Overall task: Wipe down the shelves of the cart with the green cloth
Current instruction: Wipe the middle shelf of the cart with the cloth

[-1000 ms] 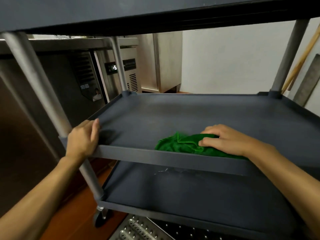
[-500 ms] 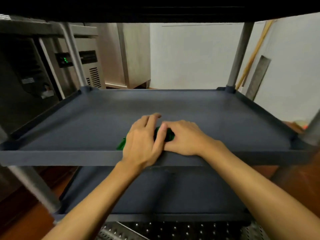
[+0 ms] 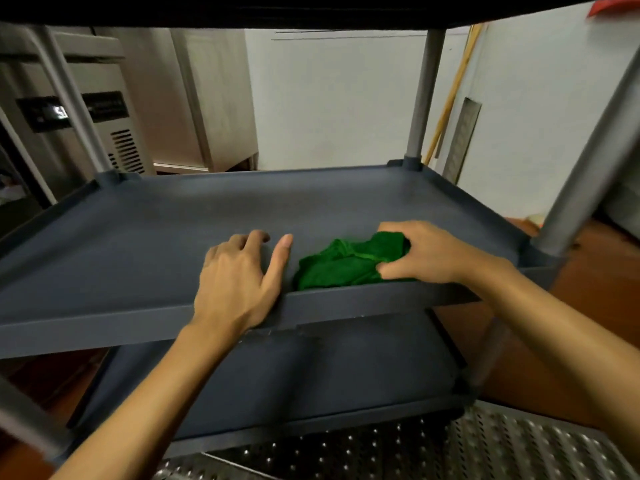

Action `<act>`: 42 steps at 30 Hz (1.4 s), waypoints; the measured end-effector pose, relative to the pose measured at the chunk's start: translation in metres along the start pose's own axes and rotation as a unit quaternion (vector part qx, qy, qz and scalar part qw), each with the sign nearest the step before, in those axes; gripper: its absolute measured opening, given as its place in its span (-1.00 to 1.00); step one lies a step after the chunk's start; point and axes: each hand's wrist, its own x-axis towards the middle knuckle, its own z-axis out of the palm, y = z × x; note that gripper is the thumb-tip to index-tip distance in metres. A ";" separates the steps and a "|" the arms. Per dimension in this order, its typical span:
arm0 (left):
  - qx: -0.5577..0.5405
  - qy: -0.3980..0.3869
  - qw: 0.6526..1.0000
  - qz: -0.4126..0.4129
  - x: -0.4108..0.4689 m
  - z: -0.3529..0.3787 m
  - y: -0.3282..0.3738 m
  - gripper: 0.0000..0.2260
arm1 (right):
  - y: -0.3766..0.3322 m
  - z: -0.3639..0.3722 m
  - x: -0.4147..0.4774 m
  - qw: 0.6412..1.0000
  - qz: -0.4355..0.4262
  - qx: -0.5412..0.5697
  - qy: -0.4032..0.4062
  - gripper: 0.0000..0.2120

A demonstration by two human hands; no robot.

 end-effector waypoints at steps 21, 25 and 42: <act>0.006 -0.138 0.986 0.093 0.005 0.024 0.067 -0.62 | 0.093 -0.045 0.049 0.929 0.241 -0.104 0.261 -0.66; 0.020 -0.122 0.987 0.101 0.004 0.028 0.065 -0.60 | 0.122 -0.056 0.083 0.882 0.314 -0.047 0.348 -0.67; 0.035 -0.095 0.987 0.127 0.014 0.043 0.069 -0.79 | 0.126 -0.058 0.189 0.957 0.250 -0.102 0.109 -0.50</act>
